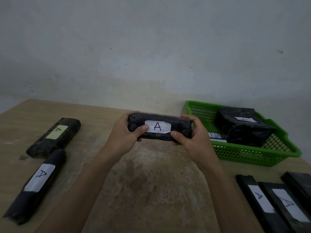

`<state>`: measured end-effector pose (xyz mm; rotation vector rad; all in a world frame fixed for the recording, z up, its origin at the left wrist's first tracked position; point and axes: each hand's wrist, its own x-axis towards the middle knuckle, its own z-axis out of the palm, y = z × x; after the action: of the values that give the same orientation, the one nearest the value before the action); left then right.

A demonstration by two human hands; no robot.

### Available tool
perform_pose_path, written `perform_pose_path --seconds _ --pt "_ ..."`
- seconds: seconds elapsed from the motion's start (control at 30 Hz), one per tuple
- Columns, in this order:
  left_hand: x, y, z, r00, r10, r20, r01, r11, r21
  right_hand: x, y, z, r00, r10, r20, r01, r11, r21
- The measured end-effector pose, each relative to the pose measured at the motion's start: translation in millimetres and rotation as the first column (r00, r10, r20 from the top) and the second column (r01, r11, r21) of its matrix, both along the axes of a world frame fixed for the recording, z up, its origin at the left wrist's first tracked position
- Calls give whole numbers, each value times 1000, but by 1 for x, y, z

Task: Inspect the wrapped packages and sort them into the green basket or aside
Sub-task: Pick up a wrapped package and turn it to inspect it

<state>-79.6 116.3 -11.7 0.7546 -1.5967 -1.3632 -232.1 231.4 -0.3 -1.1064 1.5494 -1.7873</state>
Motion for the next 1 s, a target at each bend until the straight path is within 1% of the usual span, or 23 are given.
perform_pose_path --seconds 0.07,0.17,0.2,0.27,0.33,0.4,0.43,0.5,0.57,0.67,0.8,0.9,1.0 --pt "1 2 1 999 -44 -20 44 999 9 -1 0 -1 1000 -11 -27 11 1000 -9" --pt "5 4 3 986 -167 -17 168 984 59 -5 4 2 990 3 -142 -3 1000 4" --pt "5 6 4 982 -185 -30 187 978 91 -7 6 3 984 13 -176 -10 1000 18" --pt "2 10 7 981 -159 -112 177 967 180 -10 7 4 980 46 -196 -39 998 42" --pt "-5 14 9 985 -72 -155 104 972 212 -9 7 4 989 81 -123 -77 996 41" --pt "-10 16 8 987 -14 -159 46 979 201 -3 6 5 997 70 40 -71 997 19" --pt "-12 18 7 987 -3 -158 34 981 193 0 5 6 997 26 74 -27 1000 12" --pt "-13 17 4 992 18 -127 0 990 140 2 1 4 995 -102 5 102 994 27" --pt "-14 17 3 995 38 -87 -31 997 76 3 -1 3 986 -163 -37 164 986 28" --pt "-13 17 2 993 50 -107 -42 996 79 3 -1 2 984 -166 -59 167 986 20" --pt "-11 16 1 995 -1 -105 12 995 104 4 1 4 982 -170 -84 168 985 -29" --pt "-10 15 0 998 19 -67 -15 998 59 5 0 2 976 -186 -110 184 983 -26" --pt "-10 14 0 998 59 -22 -59 998 -2 9 -4 -4 959 -237 -154 235 972 -27"
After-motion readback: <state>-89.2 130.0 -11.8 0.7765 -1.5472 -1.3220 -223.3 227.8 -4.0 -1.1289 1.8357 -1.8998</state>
